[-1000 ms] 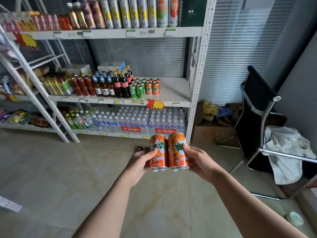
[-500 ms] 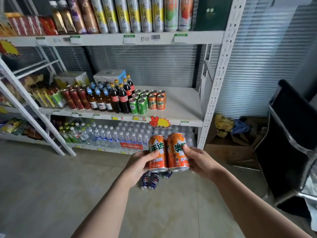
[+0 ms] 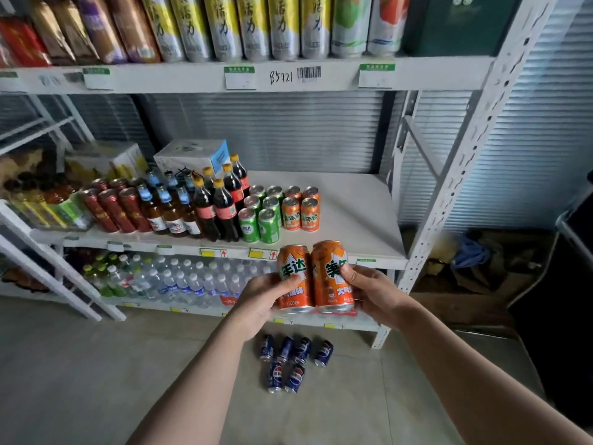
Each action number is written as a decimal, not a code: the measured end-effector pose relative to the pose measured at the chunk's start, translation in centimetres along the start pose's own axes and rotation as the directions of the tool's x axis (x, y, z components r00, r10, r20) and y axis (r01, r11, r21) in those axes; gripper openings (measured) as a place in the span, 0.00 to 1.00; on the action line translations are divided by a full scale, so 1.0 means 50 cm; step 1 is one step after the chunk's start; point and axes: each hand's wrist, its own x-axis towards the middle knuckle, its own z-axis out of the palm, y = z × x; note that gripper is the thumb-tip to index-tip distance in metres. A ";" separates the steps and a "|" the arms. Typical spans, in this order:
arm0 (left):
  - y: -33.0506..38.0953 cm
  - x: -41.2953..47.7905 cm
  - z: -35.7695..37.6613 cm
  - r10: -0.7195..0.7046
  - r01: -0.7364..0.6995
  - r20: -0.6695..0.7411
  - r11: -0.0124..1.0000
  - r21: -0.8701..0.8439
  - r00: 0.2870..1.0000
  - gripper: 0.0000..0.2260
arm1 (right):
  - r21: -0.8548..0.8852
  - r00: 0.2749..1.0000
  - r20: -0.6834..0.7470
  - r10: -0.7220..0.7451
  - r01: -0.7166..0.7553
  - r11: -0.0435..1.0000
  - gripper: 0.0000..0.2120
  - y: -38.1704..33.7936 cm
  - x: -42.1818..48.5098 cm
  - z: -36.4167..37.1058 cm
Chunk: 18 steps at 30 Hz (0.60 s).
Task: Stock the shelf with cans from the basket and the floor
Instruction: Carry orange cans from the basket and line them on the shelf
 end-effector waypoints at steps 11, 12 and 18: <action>0.079 0.296 -0.134 -0.039 0.033 0.058 0.995 0.095 0.998 0.22 | -0.041 0.994 -0.111 0.002 -0.007 0.999 0.43 -0.059 0.275 -0.013; 0.077 0.319 -0.142 -0.040 0.034 0.060 0.995 0.097 0.997 0.22 | -0.039 0.993 -0.121 -0.002 -0.003 0.999 0.42 -0.060 0.296 -0.018; 0.048 0.445 -0.180 -0.028 0.021 0.055 0.992 0.124 0.998 0.28 | -0.025 0.993 -0.116 -0.017 0.014 1.000 0.27 -0.032 0.409 -0.068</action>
